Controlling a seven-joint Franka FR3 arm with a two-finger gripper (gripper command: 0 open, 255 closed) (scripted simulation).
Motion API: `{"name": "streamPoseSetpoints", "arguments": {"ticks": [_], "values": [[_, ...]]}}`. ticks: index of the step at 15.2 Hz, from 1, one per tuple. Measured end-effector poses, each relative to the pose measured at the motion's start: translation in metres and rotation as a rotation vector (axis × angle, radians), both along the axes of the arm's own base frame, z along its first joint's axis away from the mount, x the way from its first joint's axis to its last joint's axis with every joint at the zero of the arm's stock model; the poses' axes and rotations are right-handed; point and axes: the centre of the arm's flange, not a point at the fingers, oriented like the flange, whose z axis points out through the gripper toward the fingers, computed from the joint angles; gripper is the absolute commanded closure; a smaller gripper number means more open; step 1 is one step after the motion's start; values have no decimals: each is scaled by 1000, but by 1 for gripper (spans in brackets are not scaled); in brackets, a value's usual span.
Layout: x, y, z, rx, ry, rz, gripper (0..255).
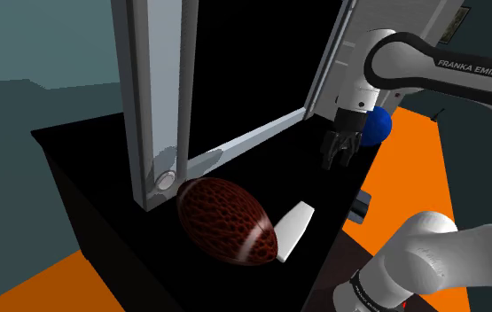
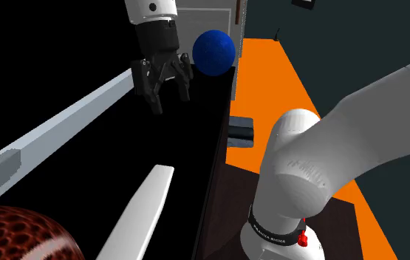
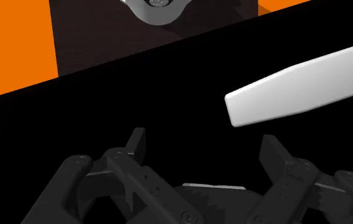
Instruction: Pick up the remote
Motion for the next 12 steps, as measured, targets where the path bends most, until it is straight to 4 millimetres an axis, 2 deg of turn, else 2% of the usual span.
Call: {"name": "streamPoseSetpoints", "arguments": {"ticks": [2, 4, 8, 12], "values": [[-5, 4, -2, -7, -4, -33, 0], [-21, 18, -8, -35, -16, -161, 0], [-54, 67, -24, -105, -42, -479, 0], [-67, 119, -41, -177, -69, -810, 0]]}}
